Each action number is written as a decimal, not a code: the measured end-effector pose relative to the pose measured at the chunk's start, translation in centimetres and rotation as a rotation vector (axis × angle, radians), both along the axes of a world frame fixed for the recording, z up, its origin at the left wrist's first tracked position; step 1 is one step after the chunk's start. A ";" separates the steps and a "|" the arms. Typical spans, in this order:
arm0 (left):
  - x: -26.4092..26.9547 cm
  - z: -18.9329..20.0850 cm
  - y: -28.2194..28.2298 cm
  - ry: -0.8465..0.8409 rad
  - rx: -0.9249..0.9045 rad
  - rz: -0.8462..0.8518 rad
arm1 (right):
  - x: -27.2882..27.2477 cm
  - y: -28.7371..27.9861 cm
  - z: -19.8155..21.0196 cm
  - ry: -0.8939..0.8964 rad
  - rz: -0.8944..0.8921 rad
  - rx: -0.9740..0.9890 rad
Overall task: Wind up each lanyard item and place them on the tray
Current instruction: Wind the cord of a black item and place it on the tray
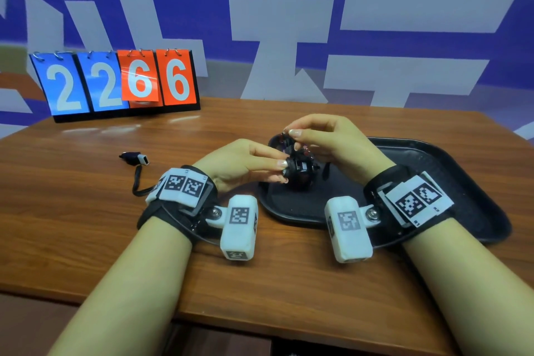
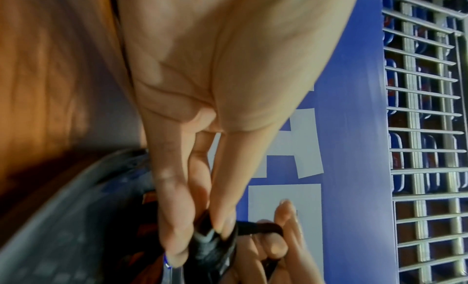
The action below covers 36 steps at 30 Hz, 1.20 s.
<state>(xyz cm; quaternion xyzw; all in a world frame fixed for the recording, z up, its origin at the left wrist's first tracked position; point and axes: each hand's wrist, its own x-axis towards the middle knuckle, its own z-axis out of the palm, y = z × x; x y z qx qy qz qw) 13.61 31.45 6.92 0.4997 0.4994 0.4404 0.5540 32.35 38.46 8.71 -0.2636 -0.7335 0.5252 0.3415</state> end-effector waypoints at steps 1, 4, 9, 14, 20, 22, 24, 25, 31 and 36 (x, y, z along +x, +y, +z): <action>0.0 -0.1 0.0 -0.001 0.009 0.017 | 0.0 -0.1 0.0 0.004 0.011 0.021; -0.1 0.0 0.1 -0.033 0.037 0.099 | -0.2 -0.4 0.1 0.021 0.051 0.063; 0.0 0.2 0.2 -0.171 0.122 0.241 | -0.3 0.0 0.0 0.073 0.049 0.013; 0.2 0.4 0.4 -0.348 0.225 0.343 | 0.1 0.5 -0.5 0.040 0.013 -0.026; 0.2 0.8 0.0 -0.429 0.237 0.283 | 0.4 1.7 -1.2 -0.041 0.071 -0.287; 0.0 0.9 -0.1 -0.412 0.210 0.234 | 0.5 2.1 -1.4 -0.033 0.062 -0.378; 0.1 0.9 -0.2 -0.368 0.177 0.171 | 0.5 2.3 -1.4 -0.009 0.021 -0.408; 0.2 0.8 -0.3 -0.342 0.162 0.145 | 0.5 2.5 -1.4 0.002 -0.001 -0.411; 0.4 0.7 -0.4 -0.205 0.112 0.032 | 0.5 2.5 -1.3 0.012 -0.081 -0.369; 0.2 0.4 -0.2 -0.084 0.097 -0.014 | 0.6 1.9 -1.0 -0.068 -0.095 -0.191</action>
